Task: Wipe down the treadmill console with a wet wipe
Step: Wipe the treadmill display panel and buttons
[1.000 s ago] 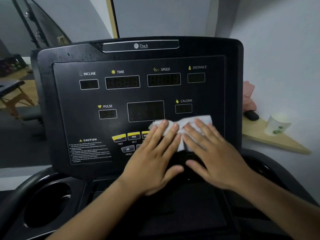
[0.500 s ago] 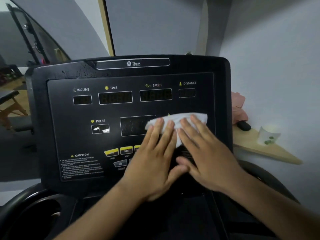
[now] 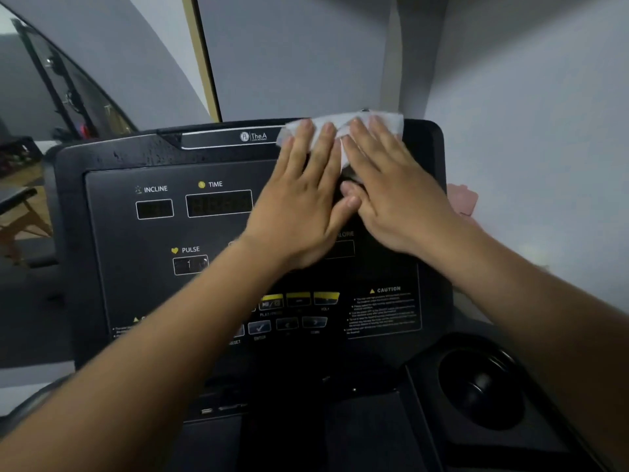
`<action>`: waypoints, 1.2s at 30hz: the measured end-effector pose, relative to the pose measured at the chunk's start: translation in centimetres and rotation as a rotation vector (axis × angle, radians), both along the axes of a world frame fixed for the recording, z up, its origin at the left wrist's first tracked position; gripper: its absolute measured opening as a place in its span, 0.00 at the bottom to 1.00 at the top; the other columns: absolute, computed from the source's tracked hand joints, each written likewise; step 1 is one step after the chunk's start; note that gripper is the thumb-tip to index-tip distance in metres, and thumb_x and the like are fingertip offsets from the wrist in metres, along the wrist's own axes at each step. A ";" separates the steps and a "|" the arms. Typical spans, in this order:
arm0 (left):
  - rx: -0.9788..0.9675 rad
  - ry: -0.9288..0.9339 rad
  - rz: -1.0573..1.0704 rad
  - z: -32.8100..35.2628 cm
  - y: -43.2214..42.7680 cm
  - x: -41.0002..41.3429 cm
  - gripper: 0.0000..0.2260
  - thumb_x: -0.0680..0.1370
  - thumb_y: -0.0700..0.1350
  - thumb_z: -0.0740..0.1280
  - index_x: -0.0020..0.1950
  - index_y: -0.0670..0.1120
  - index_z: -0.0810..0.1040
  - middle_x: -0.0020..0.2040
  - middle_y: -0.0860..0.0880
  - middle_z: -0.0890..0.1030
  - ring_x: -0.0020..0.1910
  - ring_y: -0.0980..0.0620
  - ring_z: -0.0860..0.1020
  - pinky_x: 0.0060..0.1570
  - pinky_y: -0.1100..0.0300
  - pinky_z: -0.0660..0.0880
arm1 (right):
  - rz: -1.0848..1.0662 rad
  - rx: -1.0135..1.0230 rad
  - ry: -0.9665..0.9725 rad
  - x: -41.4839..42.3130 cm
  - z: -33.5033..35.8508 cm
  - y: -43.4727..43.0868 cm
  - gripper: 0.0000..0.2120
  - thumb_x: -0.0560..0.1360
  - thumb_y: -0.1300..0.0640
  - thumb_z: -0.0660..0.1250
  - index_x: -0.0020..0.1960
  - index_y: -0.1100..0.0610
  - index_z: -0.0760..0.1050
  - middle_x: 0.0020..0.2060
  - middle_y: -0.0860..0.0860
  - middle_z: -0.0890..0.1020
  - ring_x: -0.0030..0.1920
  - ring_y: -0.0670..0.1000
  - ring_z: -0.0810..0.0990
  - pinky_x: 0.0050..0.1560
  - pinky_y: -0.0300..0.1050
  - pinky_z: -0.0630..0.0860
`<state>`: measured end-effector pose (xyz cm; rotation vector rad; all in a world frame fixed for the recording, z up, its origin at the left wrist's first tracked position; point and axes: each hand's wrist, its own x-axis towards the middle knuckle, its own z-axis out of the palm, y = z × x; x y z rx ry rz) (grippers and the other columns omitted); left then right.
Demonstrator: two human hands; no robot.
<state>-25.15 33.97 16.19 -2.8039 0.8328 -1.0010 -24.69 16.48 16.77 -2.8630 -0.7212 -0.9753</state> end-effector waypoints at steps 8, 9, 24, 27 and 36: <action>0.034 0.055 -0.085 -9.6 -0.9 -5.8 0.33 0.83 0.61 0.46 0.79 0.38 0.54 0.80 0.38 0.51 0.79 0.38 0.46 0.75 0.40 0.52 | 0.012 -0.056 0.046 -6.1 -8.9 -2.1 0.33 0.80 0.41 0.53 0.76 0.61 0.58 0.77 0.57 0.56 0.78 0.56 0.47 0.75 0.57 0.54; 0.043 0.032 -0.091 -8.4 -1.2 -4.8 0.33 0.83 0.61 0.46 0.78 0.37 0.55 0.79 0.38 0.53 0.78 0.37 0.47 0.75 0.40 0.52 | 0.005 -0.037 0.040 -5.3 -7.9 -2.1 0.32 0.80 0.42 0.52 0.76 0.62 0.58 0.77 0.58 0.56 0.78 0.57 0.48 0.75 0.57 0.54; 0.091 0.076 -0.123 -9.9 -4.1 -6.2 0.32 0.83 0.59 0.47 0.78 0.36 0.53 0.79 0.35 0.51 0.78 0.34 0.46 0.74 0.39 0.52 | -0.062 0.033 0.066 -7.5 -9.9 -4.0 0.31 0.79 0.46 0.54 0.73 0.67 0.63 0.75 0.67 0.57 0.77 0.65 0.50 0.71 0.64 0.61; 0.131 0.055 -0.131 -11.8 -3.7 -7.0 0.35 0.82 0.62 0.48 0.78 0.36 0.54 0.79 0.35 0.52 0.78 0.34 0.48 0.73 0.39 0.56 | -0.059 -0.014 0.129 -8.4 -11.0 -4.4 0.33 0.78 0.42 0.54 0.74 0.65 0.62 0.76 0.65 0.56 0.77 0.62 0.48 0.73 0.60 0.58; 0.136 -0.055 0.027 -0.9 -7.6 0.6 0.33 0.81 0.58 0.40 0.79 0.37 0.43 0.79 0.34 0.44 0.77 0.34 0.41 0.75 0.41 0.45 | -0.135 0.212 0.068 -1.2 -0.9 -4.6 0.33 0.78 0.53 0.55 0.79 0.59 0.46 0.78 0.55 0.42 0.77 0.52 0.37 0.75 0.45 0.46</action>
